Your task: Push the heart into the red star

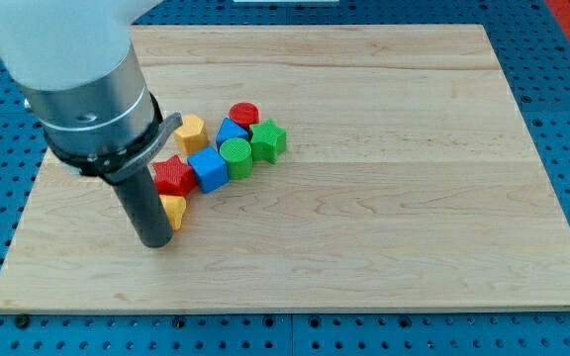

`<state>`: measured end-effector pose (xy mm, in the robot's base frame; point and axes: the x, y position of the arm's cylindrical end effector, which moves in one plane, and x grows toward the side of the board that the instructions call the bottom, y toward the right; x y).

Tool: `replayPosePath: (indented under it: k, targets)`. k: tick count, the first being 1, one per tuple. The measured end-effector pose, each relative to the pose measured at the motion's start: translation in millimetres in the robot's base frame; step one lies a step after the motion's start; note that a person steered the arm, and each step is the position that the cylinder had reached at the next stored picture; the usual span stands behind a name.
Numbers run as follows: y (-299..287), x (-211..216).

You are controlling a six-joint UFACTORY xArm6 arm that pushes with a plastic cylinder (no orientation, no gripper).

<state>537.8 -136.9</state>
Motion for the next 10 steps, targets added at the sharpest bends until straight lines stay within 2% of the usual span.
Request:
replayPosePath:
  k: [4, 6, 7, 8, 9, 10]
  targets:
    - [-45.0, -33.6]
    - [-16.1, -60.0]
    - [-16.1, -14.7]
    - [16.5, 16.9]
    - [38.0, -19.3]
    - [30.1, -37.3]
